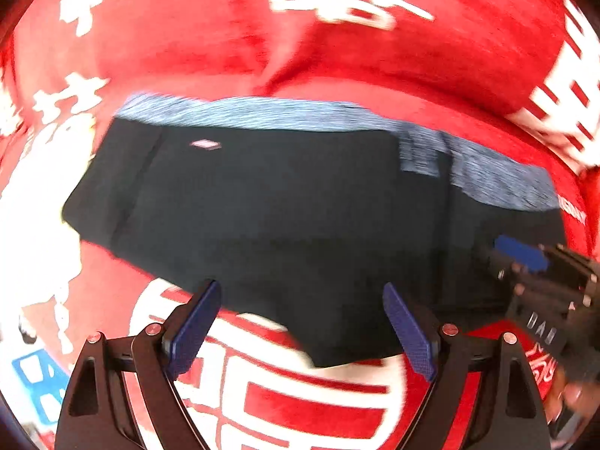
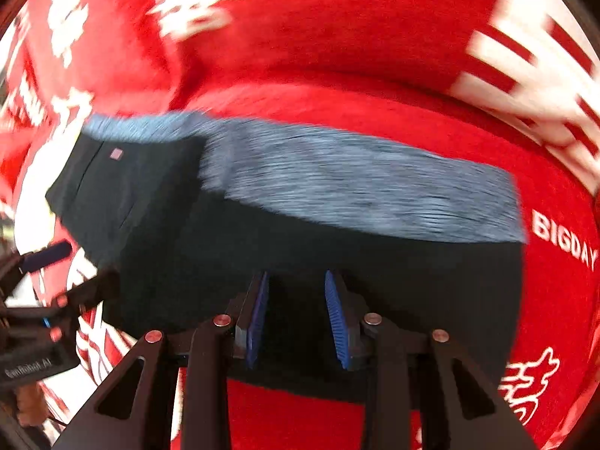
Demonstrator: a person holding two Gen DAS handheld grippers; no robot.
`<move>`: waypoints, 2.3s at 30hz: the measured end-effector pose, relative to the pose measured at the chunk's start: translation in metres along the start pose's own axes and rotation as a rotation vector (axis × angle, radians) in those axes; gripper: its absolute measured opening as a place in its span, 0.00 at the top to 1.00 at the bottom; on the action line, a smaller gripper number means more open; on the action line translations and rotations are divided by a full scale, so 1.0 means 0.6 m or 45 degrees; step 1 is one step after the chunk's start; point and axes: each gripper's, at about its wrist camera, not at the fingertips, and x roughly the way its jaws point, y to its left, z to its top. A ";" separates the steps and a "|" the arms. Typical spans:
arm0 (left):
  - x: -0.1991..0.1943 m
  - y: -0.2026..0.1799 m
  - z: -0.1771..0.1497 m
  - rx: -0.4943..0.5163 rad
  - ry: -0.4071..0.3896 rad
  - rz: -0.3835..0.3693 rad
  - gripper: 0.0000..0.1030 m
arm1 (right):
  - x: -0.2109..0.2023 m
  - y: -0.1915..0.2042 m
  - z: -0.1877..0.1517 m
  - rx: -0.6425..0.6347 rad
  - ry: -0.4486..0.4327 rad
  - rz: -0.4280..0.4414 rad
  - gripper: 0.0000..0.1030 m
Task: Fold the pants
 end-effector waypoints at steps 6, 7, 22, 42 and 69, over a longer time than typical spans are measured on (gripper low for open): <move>0.007 0.090 -0.013 -0.151 0.014 0.037 0.14 | 0.010 0.071 -0.001 -0.102 -0.004 -0.132 0.68; 0.011 0.098 -0.013 -0.160 0.020 0.039 0.14 | 0.010 0.072 -0.001 -0.093 -0.003 -0.139 0.68; 0.056 0.181 0.021 -0.190 0.038 -0.026 0.14 | 0.019 0.094 0.020 0.028 0.069 -0.275 0.68; 0.066 0.276 0.031 -0.311 0.016 -0.084 0.14 | 0.021 0.148 0.034 0.008 0.082 -0.251 0.68; 0.129 0.377 0.008 -0.623 -0.019 -0.598 0.14 | 0.079 0.195 0.027 -0.109 0.092 -0.202 0.53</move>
